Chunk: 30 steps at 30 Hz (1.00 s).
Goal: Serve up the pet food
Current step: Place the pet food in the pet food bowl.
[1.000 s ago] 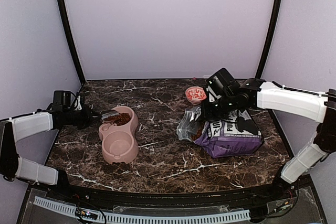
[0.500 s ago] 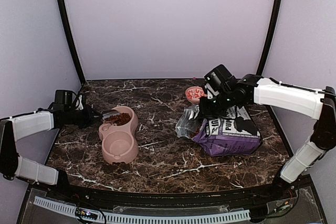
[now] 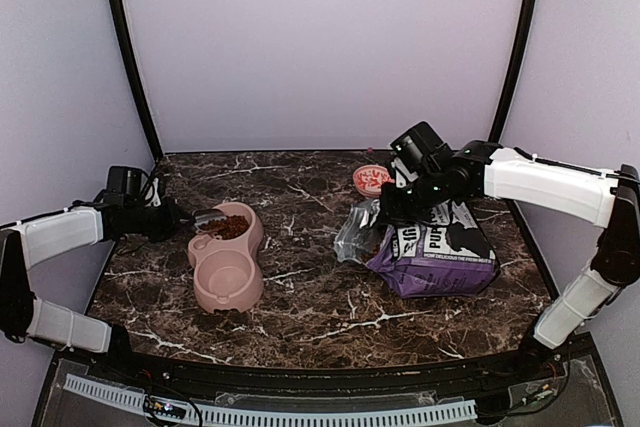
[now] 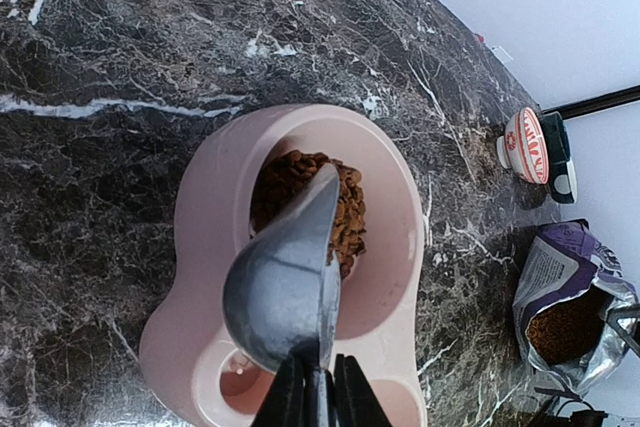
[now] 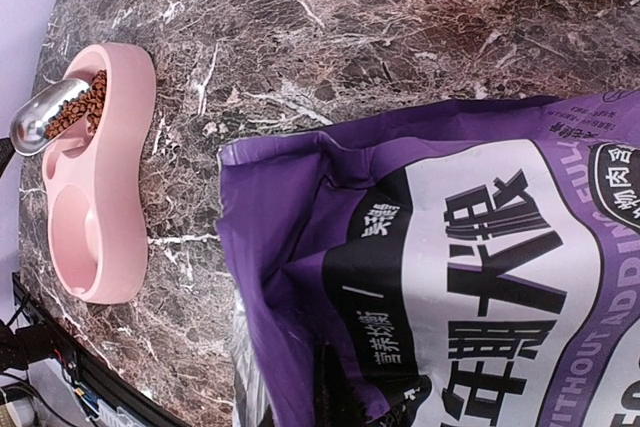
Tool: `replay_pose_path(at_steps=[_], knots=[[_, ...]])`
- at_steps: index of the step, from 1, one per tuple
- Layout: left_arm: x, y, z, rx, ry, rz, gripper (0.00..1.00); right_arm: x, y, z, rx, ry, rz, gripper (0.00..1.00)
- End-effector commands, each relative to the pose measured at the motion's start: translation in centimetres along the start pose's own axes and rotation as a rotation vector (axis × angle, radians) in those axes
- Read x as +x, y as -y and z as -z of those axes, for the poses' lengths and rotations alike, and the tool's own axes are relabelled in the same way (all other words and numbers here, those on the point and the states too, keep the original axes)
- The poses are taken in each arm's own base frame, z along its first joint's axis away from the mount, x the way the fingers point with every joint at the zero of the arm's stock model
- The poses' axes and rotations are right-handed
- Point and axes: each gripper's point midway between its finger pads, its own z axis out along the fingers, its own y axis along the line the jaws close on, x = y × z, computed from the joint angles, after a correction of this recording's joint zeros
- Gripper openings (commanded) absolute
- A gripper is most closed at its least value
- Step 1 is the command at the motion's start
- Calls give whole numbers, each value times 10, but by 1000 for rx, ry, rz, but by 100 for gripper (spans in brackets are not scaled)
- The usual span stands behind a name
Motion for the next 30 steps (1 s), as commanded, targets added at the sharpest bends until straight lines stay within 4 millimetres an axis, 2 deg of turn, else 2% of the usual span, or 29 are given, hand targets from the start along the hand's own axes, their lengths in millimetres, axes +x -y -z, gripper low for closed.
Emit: replay_pose_path(at_steps=[1, 5, 13, 22, 30], knots=[[15, -24, 2, -155, -62, 5, 0, -46, -61, 37, -267, 164, 4, 0], [12, -20, 5, -169, -54, -14, 0, -48, -64, 35, -278, 150, 2, 0], [14, -18, 2, -176, -67, -21, 0, -45, -57, 38, -281, 159, -11, 0], [17, -17, -2, -190, -83, -41, 0, -39, -38, 33, -229, 169, -8, 0], [11, -4, -4, -224, -114, -109, 0, -37, -26, 26, -183, 169, 21, 0]])
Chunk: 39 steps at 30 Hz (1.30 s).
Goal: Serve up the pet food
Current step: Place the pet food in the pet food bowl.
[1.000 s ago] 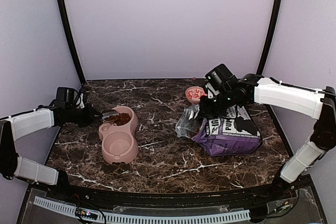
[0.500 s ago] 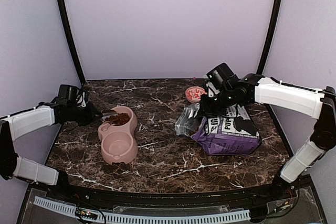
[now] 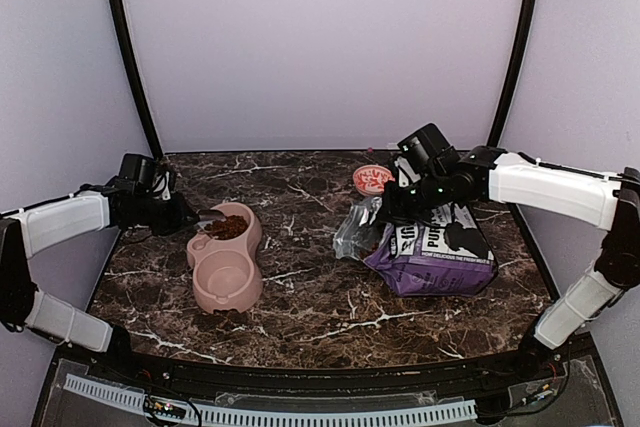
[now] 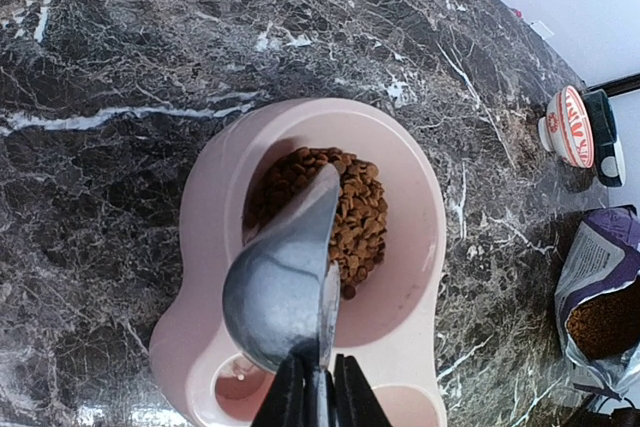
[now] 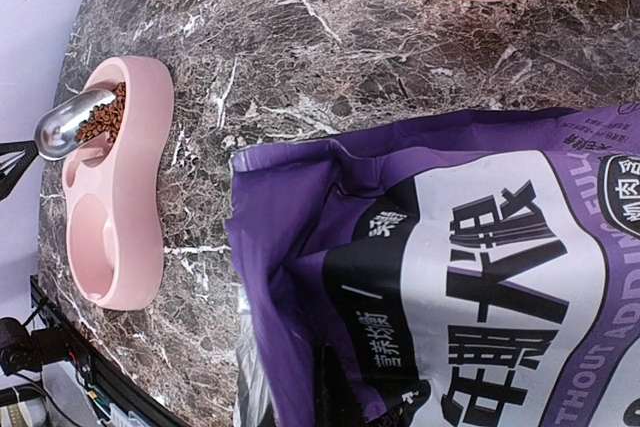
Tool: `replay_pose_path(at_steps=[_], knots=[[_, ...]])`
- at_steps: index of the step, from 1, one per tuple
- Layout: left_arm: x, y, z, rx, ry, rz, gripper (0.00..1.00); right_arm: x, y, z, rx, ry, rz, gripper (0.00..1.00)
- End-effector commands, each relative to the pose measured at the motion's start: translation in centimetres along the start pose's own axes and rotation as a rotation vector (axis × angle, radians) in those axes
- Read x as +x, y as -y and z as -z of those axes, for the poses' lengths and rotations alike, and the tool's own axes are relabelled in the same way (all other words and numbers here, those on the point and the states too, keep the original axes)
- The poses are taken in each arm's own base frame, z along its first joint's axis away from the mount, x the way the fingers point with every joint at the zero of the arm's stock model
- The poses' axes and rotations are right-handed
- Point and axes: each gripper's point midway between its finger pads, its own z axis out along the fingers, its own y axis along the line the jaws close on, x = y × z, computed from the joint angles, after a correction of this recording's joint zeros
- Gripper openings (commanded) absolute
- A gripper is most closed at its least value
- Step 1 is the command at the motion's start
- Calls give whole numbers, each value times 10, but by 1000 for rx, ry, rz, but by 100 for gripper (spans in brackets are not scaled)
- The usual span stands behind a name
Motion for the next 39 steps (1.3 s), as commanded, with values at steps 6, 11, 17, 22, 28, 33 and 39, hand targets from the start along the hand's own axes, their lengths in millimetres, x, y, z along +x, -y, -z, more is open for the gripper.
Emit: replay_pose_path(at_steps=[6, 11, 17, 22, 28, 33, 39], knots=[[7, -3, 5, -147, -70, -81, 0, -28, -24, 22, -104, 127, 51, 0], [6, 4, 10, -183, -92, -137, 0, -24, -20, 20, -97, 123, 52, 0], [0, 14, 16, -262, -109, -224, 0, -20, -16, 17, -88, 116, 55, 0], [-3, 24, 21, -302, -108, -274, 0, -17, -10, 15, -72, 114, 58, 0], [-14, 48, 34, -309, -75, -325, 0, -17, -13, 17, -87, 120, 62, 0], [-19, 57, 41, -318, -58, -354, 0, -7, -9, 10, -90, 86, 64, 0], [-18, 53, 41, -371, -77, -390, 0, 1, -3, 4, -80, 69, 55, 0]])
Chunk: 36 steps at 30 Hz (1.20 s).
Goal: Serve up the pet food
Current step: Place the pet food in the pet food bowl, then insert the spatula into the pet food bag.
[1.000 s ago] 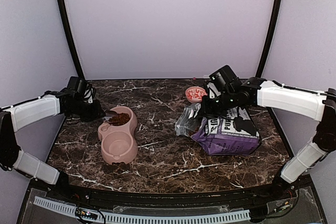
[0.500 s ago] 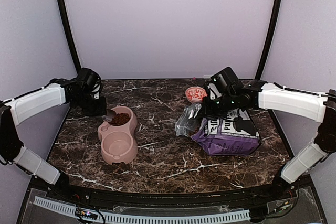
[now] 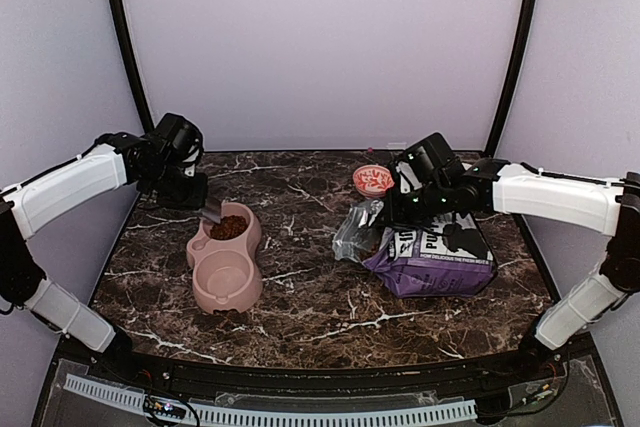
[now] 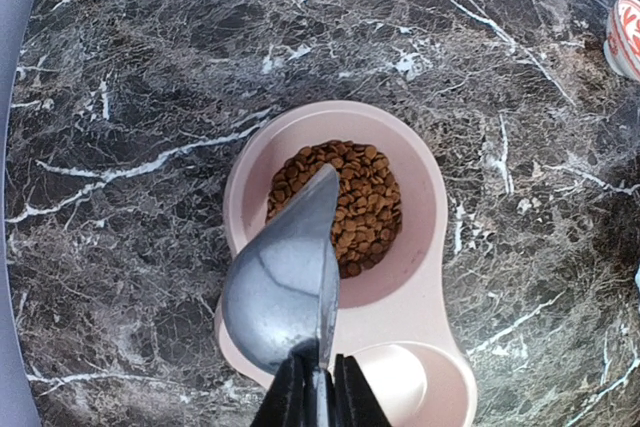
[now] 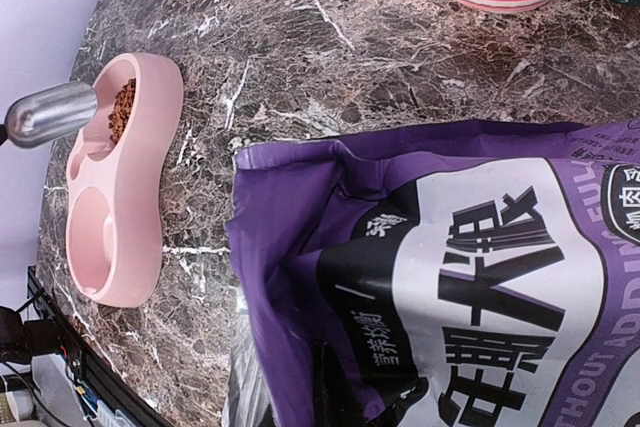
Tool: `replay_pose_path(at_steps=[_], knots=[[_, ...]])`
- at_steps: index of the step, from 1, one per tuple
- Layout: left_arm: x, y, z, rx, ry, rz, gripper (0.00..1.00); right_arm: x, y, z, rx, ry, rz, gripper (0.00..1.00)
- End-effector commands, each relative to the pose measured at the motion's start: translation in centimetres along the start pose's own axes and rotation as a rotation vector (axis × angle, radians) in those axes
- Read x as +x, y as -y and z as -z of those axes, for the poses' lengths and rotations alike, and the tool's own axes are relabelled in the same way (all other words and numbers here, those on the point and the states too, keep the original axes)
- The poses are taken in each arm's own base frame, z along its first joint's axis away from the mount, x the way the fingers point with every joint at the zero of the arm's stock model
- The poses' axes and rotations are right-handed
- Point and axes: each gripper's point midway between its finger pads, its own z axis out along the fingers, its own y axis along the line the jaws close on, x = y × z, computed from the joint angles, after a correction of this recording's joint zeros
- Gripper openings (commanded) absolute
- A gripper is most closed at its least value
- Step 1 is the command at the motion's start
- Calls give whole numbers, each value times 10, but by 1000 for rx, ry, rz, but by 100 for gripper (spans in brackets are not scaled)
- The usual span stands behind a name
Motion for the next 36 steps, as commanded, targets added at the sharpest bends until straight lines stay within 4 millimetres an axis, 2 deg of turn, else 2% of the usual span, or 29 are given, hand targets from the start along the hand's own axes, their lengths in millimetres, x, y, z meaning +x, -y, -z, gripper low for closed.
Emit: replay_pose_path(at_steps=[1, 5, 9, 14, 18, 21, 22, 24, 36], knots=[[-3, -5, 8, -62, -5, -43, 0, -6, -7, 8, -45, 35, 6, 0], [-9, 16, 16, 27, 27, -70, 0, -6, -6, 6, -43, 32, 11, 0], [-11, 51, 22, 166, 46, -111, 0, -6, -9, 6, -52, 28, 18, 0], [-7, 103, 35, 386, 67, -172, 0, -5, -24, 8, -121, 25, 49, 0], [-3, 134, 44, 537, 89, -201, 0, -3, -24, 6, -119, 19, 49, 0], [2, 150, 43, 640, 82, -197, 0, 1, -23, 4, -118, 8, 48, 0], [10, 164, 46, 683, 71, -218, 0, 1, -23, 4, -117, 8, 48, 0], [18, 179, 45, 736, 54, -231, 0, 1, -22, 3, -112, 7, 48, 0], [35, 246, 32, 898, 0, -269, 0, 4, -19, -1, -93, -6, 50, 0]])
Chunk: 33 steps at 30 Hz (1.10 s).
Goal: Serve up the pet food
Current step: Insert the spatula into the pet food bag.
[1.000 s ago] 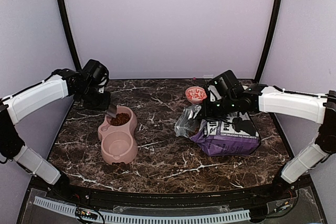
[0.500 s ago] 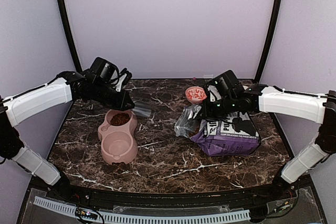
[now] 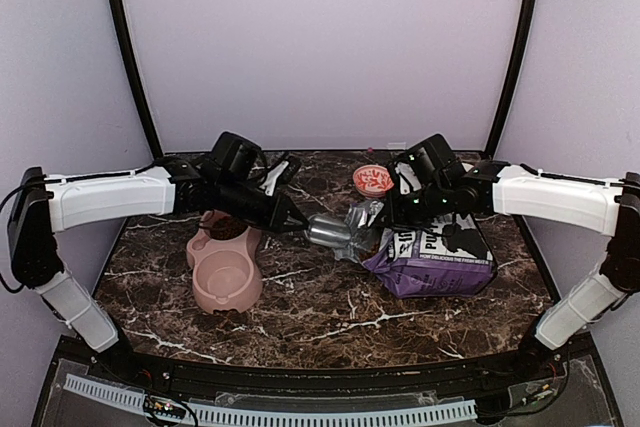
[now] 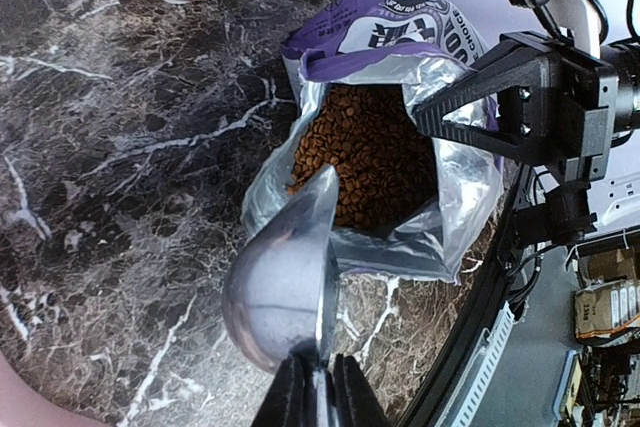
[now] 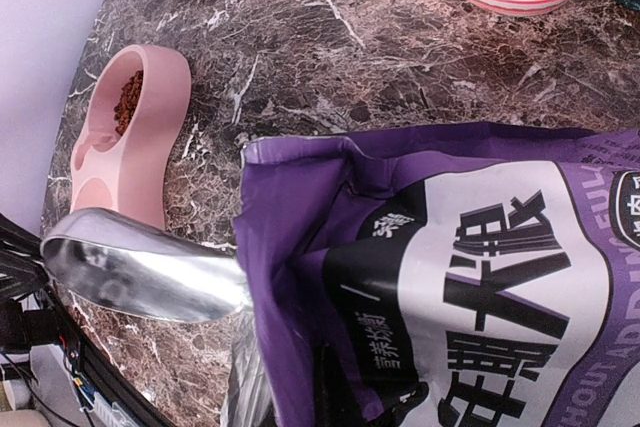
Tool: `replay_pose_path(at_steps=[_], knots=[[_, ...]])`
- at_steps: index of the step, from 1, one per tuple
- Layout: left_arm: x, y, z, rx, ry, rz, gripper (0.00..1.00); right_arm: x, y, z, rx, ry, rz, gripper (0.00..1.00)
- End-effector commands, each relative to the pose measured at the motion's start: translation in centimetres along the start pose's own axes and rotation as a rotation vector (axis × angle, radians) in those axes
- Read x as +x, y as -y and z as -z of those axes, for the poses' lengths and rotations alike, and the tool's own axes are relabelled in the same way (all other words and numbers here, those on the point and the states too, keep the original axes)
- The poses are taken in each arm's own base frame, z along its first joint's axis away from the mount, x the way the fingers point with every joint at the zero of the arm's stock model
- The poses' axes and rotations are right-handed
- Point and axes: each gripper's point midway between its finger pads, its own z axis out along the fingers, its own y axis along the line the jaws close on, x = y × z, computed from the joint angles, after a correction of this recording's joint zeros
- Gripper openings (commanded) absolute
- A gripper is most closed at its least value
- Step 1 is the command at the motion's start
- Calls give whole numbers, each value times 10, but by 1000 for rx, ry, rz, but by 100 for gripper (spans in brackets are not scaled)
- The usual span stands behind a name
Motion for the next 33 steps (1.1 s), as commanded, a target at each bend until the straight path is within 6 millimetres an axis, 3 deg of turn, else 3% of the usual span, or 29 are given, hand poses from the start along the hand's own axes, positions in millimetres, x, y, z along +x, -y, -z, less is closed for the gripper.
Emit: replay_pose_path(at_steps=[1, 13, 20, 33], knots=[[-13, 25, -12, 90, 20, -36, 0, 1, -15, 1, -60, -1, 23, 0], [3, 38, -58, 165, -61, -37, 0, 3, -12, -2, -53, 3, 10, 0], [13, 33, -94, 175, -90, 9, 0, 7, -7, -4, -39, 2, 8, 0], [39, 38, -136, 229, -180, 18, 0, 12, -4, -11, -40, -10, 10, 0]])
